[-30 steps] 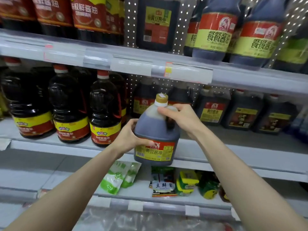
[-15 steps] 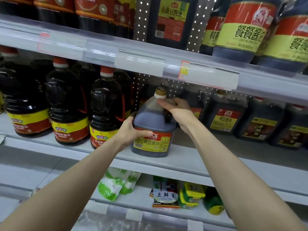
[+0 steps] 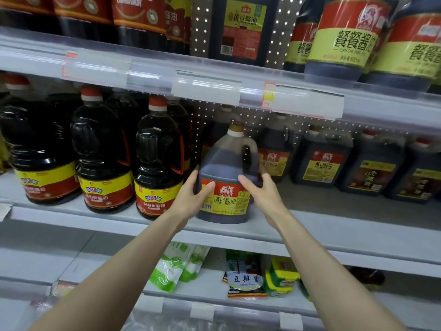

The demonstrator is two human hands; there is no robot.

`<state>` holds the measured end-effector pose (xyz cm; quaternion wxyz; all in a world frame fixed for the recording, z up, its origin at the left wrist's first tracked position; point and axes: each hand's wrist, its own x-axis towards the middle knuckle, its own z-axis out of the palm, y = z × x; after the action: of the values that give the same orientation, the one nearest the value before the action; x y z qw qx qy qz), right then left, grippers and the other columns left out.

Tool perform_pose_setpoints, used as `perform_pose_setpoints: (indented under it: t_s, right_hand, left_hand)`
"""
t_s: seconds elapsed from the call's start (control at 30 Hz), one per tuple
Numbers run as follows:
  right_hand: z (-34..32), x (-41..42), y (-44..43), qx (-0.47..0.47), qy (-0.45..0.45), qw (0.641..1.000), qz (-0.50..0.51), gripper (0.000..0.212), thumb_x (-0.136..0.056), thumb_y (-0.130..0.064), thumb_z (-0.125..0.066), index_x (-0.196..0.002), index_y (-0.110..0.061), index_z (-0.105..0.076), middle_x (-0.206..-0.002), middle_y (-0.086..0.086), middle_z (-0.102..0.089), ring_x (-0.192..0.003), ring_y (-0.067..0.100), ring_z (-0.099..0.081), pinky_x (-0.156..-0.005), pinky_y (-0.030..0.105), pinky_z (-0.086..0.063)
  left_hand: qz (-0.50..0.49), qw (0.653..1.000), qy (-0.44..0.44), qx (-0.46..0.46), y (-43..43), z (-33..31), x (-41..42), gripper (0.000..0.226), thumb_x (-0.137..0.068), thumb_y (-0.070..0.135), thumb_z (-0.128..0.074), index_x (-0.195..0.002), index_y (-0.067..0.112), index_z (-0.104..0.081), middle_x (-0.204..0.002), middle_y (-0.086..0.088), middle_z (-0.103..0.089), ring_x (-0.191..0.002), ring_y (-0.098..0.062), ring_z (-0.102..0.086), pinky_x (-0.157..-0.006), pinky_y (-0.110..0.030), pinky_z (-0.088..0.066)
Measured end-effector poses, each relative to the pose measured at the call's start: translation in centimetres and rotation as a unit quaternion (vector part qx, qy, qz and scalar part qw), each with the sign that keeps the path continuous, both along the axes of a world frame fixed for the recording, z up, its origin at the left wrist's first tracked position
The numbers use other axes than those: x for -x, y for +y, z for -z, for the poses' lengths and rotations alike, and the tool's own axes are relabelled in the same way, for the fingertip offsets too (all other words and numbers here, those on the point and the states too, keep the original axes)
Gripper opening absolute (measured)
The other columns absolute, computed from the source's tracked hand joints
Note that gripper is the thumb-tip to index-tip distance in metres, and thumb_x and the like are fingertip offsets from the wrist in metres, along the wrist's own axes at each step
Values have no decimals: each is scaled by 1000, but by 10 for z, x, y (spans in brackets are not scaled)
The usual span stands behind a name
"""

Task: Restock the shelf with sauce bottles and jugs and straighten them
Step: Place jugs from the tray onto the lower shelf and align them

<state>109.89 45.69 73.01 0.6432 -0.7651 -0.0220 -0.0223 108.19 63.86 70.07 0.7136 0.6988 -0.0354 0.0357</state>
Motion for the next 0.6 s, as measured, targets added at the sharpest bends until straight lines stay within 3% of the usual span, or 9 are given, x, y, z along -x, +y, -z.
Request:
perform_pose_setpoints:
  t_s: [0.07, 0.1, 0.2, 0.3, 0.4, 0.47, 0.6]
  right_hand:
    - [20, 5, 1, -32, 30, 999, -12, 69, -84, -49, -67, -142, -28, -37, -136, -1, -56, -116, 19, -60, -93, 45, -53]
    - [29, 6, 2, -48, 34, 998, -20, 60, -87, -49, -63, -139, -32, -40, -135, -2, -57, -115, 17, -60, -94, 46, -53]
    - [40, 7, 5, -58, 22, 998, -23, 27, -96, -39, -53, -122, -43, -48, -120, -11, -64, -106, 9, -63, -80, 31, -54]
    - [43, 4, 6, -64, 9, 998, -21, 16, -96, -36, -53, -111, -43, -52, -115, -13, -66, -103, 7, -64, -77, 28, -53]
    - [46, -3, 7, -70, 4, 998, -5, 19, -96, -36, -54, -114, -36, -54, -115, -8, -67, -104, 12, -65, -84, 35, -55]
    - [47, -9, 10, -66, 3, 998, 3, 29, -95, -38, -54, -124, -33, -50, -116, -7, -66, -106, 13, -64, -81, 33, -54]
    - [47, -27, 14, -68, -8, 997, 20, 29, -96, -36, -55, -123, -37, -47, -113, -6, -66, -103, 15, -64, -83, 35, -51]
  left_hand:
    - [10, 1000, 2, 13, 1, 6, 4, 45, -96, 27, -54, -138, 34, -41, -127, 4, -61, -112, -14, -61, -92, -38, -53]
    - [11, 1000, 1, 23, 0, 9, 5, 42, -97, 27, -53, -135, 39, -41, -128, 5, -60, -114, -15, -60, -94, -40, -52]
    - [-1, 999, -13, 43, -1, 14, 5, 35, -98, 24, -50, -122, 48, -45, -126, 7, -61, -114, -14, -60, -97, -47, -50]
    - [-8, 998, -22, 59, 1, 19, 1, 33, -99, 24, -48, -124, 45, -46, -126, 4, -63, -113, -15, -61, -97, -48, -50]
    - [-17, 997, -23, 66, 1, 26, -6, 33, -99, 26, -49, -129, 37, -49, -124, 2, -65, -112, -16, -63, -96, -49, -51]
    - [-27, 997, -29, 68, 0, 28, -12, 29, -99, 26, -49, -126, 34, -53, -122, 1, -66, -111, -15, -64, -96, -46, -51]
    - [-46, 996, -46, 57, -2, 33, -26, 34, -99, 24, -48, -133, 23, -50, -123, 0, -65, -109, -10, -64, -95, -37, -52]
